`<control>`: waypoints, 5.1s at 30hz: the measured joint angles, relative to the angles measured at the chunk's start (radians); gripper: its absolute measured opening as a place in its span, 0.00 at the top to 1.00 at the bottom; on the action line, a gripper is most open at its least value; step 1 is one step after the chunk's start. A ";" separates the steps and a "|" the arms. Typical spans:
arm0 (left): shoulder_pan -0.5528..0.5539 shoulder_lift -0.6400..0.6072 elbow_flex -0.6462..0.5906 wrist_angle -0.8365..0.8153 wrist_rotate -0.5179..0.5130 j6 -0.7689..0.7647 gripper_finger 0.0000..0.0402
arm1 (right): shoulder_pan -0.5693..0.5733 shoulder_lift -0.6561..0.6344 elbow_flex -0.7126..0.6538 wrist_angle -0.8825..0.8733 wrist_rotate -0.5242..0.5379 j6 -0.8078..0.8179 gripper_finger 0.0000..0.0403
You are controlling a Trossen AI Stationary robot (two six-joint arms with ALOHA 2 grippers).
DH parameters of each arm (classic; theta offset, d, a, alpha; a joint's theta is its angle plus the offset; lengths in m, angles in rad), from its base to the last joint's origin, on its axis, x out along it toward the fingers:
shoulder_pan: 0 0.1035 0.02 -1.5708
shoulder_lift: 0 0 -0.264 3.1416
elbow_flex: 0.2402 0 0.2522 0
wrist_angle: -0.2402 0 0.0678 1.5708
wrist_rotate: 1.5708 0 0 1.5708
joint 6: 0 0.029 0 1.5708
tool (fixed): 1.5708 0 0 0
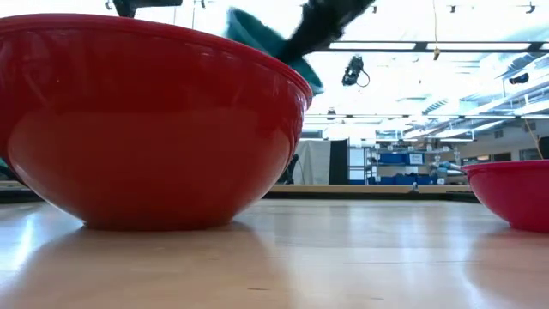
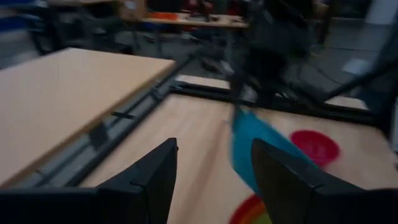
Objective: Nest bowls inside each other
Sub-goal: Stack the blue bowl on top of the green bowl, then stack the pink bowl on top of the blue bowl
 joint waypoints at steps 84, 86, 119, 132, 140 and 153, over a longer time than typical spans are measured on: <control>-0.034 0.015 -0.002 -0.175 0.154 -0.129 0.48 | 0.141 -0.109 -0.084 -0.207 -0.320 0.121 0.94; -0.034 0.015 -0.002 -0.181 0.154 -0.126 0.48 | 0.121 -0.104 -0.084 -0.071 -0.323 0.121 0.94; -0.039 0.014 -0.003 -0.224 0.147 -0.176 0.48 | 0.056 0.338 0.249 -0.059 -0.321 -0.053 0.56; -0.088 0.019 -0.137 -0.033 0.092 -0.125 0.48 | 0.069 0.067 -0.179 0.254 -0.043 0.020 0.55; -0.088 0.011 -0.137 0.062 0.023 -0.026 0.48 | 0.113 0.210 -0.027 0.250 -0.104 -0.052 0.55; -0.095 0.012 -0.137 0.055 0.012 -0.057 0.48 | 0.144 0.507 0.260 0.079 -0.111 -0.110 0.58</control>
